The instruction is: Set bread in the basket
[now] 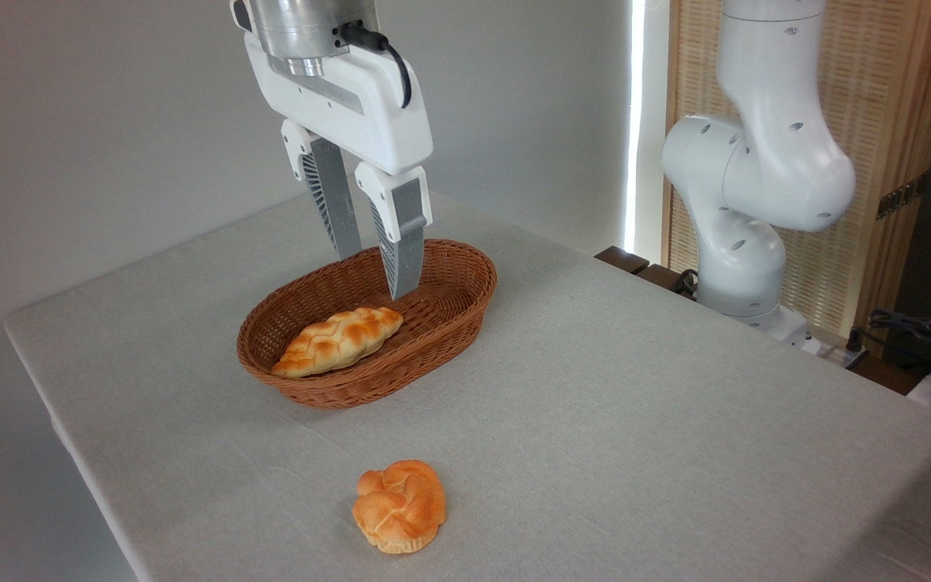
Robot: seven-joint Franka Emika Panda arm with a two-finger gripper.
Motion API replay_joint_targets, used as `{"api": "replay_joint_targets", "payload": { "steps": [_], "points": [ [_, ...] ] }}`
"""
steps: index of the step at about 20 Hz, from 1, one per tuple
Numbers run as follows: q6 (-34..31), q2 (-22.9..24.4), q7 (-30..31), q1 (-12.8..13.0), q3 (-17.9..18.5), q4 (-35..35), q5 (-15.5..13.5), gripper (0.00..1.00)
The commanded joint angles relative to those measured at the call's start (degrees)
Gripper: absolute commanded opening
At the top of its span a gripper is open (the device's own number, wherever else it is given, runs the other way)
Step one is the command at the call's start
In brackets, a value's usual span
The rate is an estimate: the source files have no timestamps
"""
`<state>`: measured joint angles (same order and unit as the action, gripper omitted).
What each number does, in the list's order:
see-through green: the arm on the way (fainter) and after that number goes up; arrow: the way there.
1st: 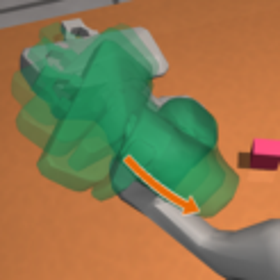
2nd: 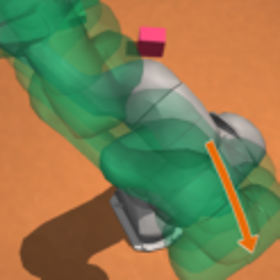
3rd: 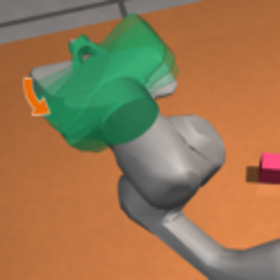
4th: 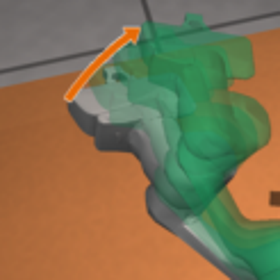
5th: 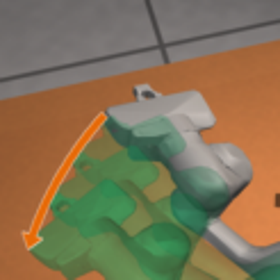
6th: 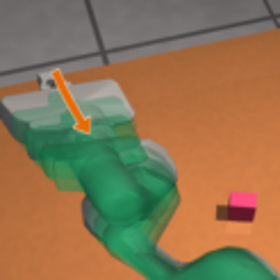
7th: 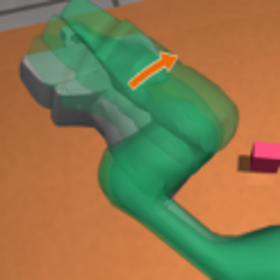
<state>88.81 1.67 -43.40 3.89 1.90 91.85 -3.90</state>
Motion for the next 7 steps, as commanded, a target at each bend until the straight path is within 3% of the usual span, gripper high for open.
{"api": "replay_joint_targets", "payload": {
  "steps": [1, 7],
  "points": [
    [-0.22, -0.26, -0.72, 1.38, 1.09, -0.62, -0.58, 1.0],
    [0.93, -0.44, -0.81, 1.38, 1.0, -0.53, -0.5, 1.0]
  ]
}}
